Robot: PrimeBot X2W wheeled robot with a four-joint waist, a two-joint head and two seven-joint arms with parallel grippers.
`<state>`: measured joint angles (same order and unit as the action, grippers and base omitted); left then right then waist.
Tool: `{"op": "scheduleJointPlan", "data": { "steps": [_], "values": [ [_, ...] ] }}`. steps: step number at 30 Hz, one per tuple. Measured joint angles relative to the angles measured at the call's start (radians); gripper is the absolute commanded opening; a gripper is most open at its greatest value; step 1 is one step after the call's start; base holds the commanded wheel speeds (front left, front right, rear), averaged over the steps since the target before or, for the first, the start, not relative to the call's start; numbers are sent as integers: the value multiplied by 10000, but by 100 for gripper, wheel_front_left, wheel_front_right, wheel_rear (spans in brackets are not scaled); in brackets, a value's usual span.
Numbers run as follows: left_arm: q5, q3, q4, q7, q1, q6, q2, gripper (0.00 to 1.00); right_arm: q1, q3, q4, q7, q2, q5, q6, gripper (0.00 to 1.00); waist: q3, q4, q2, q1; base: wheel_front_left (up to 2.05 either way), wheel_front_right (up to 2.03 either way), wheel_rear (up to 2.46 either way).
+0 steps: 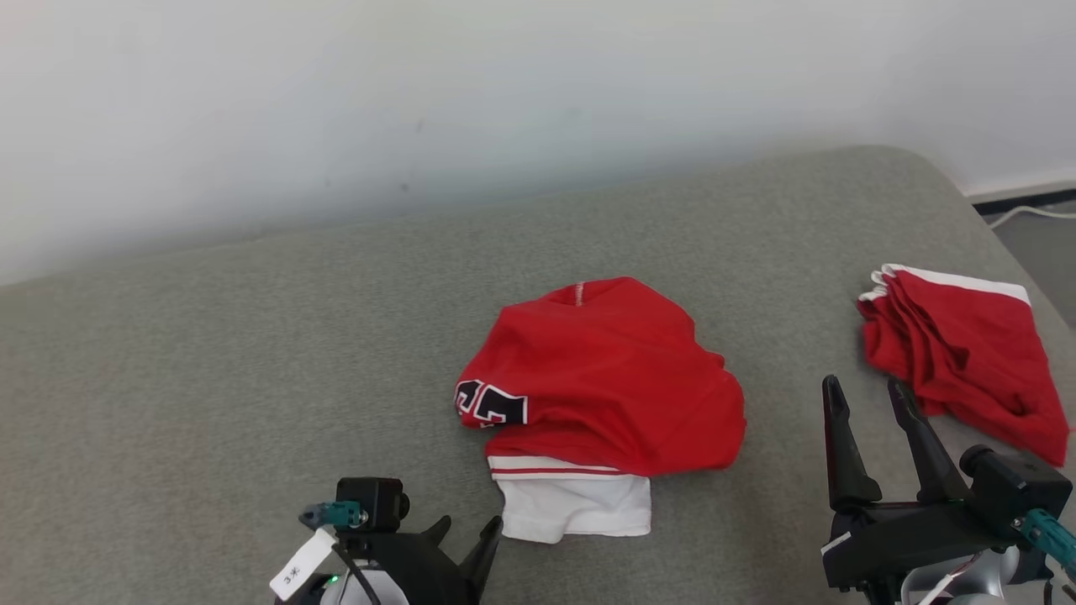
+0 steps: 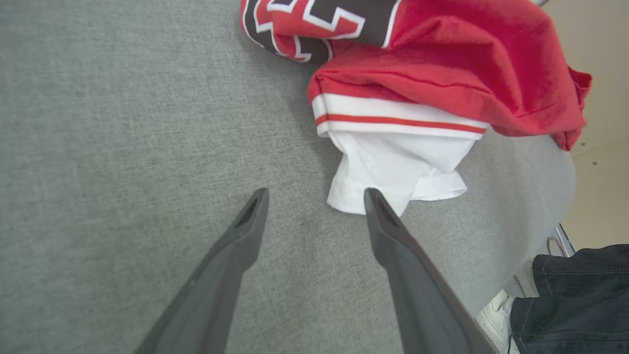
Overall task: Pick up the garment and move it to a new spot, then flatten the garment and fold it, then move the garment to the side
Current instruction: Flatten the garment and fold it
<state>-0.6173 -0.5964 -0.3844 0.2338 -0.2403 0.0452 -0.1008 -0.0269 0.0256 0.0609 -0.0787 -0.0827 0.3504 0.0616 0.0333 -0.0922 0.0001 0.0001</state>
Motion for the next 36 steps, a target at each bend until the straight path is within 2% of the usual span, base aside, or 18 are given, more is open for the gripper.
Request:
{"op": "scheduleJointPlan", "data": {
  "steps": [6, 14, 15, 16, 18, 19, 26, 29, 33, 36],
  "values": [
    [0, 36, -844, 196, -551, 75, 104, 100, 15, -73, 40, -2, -6, 2, -4, 100, 324, -581, -1, 0, 0, 0, 0],
    [-2, -54, -1607, 224, -1019, -35, 299, 100, 186, -174, -2, -19, -27, 13, -2, 100, 546, -769, 0, 0, 0, 0, 0],
    [-8, -63, -1684, 230, -1035, -123, 311, 94, 189, -167, -12, -19, -27, 13, -2, 100, 541, -762, 0, 0, 0, 0, 0],
    [-12, -86, -1764, 240, -1065, -169, 322, 74, 195, -163, -15, -21, -27, 13, -2, 100, 535, -754, -1, 0, 0, 0, 0],
    [-77, -125, -1852, 240, -1129, -272, 330, 18, 196, -157, -27, -50, -27, 13, -2, 100, 519, -732, 0, 0, 0, 0, 0],
    [-127, -165, -1875, 242, -1130, -364, 330, 0, 196, -157, -33, -50, -27, 13, -2, 100, 510, -718, 0, 0, 0, 0, 0],
    [-451, -393, -2011, 380, -1113, -997, 428, 0, 163, -217, -63, -105, -46, 13, -2, 100, 450, -534, -1, 0, 0, 0, 0],
    [-537, -391, -2071, 351, -1113, -1070, 443, 0, 164, -182, -94, -105, -46, 13, -2, 100, 404, -434, 0, 0, 0, 0, 0],
    [-535, -81, -2107, 94, -1114, -834, 395, 0, 168, -86, -159, -105, -40, 13, -2, 100, 329, -367, 0, 0, 0, 0, 0],
    [-571, 644, -2073, -299, -1091, -303, -19, 0, 168, -73, -247, -105, -40, 13, -6, 100, 258, -346, 0, 1, 0, 0, 0]
  ]
}}
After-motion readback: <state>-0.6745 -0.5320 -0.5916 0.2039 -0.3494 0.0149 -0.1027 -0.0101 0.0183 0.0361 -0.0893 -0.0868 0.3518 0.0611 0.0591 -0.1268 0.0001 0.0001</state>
